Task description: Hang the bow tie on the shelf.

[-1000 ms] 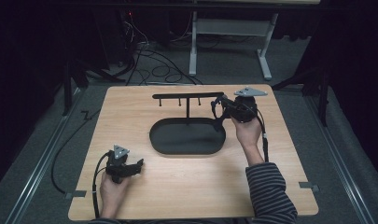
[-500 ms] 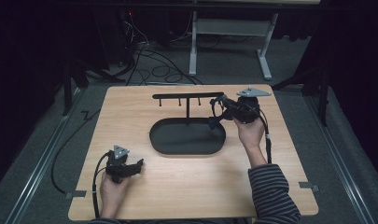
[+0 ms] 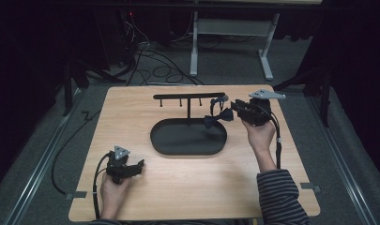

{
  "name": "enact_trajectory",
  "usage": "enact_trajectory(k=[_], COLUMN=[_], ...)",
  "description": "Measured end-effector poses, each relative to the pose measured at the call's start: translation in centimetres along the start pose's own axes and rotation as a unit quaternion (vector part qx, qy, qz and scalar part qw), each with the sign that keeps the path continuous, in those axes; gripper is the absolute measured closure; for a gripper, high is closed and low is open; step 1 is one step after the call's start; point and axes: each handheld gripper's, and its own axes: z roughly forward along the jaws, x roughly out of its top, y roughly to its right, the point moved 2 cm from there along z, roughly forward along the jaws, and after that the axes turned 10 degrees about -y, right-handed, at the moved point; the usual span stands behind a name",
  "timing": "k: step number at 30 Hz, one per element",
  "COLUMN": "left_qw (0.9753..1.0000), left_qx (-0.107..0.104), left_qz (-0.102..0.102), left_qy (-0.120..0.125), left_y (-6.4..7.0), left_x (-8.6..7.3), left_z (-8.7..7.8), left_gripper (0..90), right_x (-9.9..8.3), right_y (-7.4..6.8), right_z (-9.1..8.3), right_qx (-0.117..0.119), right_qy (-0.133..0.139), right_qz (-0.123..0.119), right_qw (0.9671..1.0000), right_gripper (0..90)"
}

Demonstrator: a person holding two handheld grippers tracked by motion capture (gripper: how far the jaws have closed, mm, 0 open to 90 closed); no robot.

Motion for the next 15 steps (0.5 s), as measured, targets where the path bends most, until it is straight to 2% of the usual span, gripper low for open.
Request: enact_trajectory(k=[15], left_qw=[1.0], left_qx=[0.0], left_qz=[0.0], left_qy=[0.0], left_y=[0.0], left_x=[0.0], left_z=[0.0], left_gripper=[22.0], right_x=[-1.3], right_y=[1.3], right_z=[-1.9], right_qx=[0.011], right_qy=[0.011], right_qz=[0.027], right_qw=[0.9995], right_gripper=[62.9])
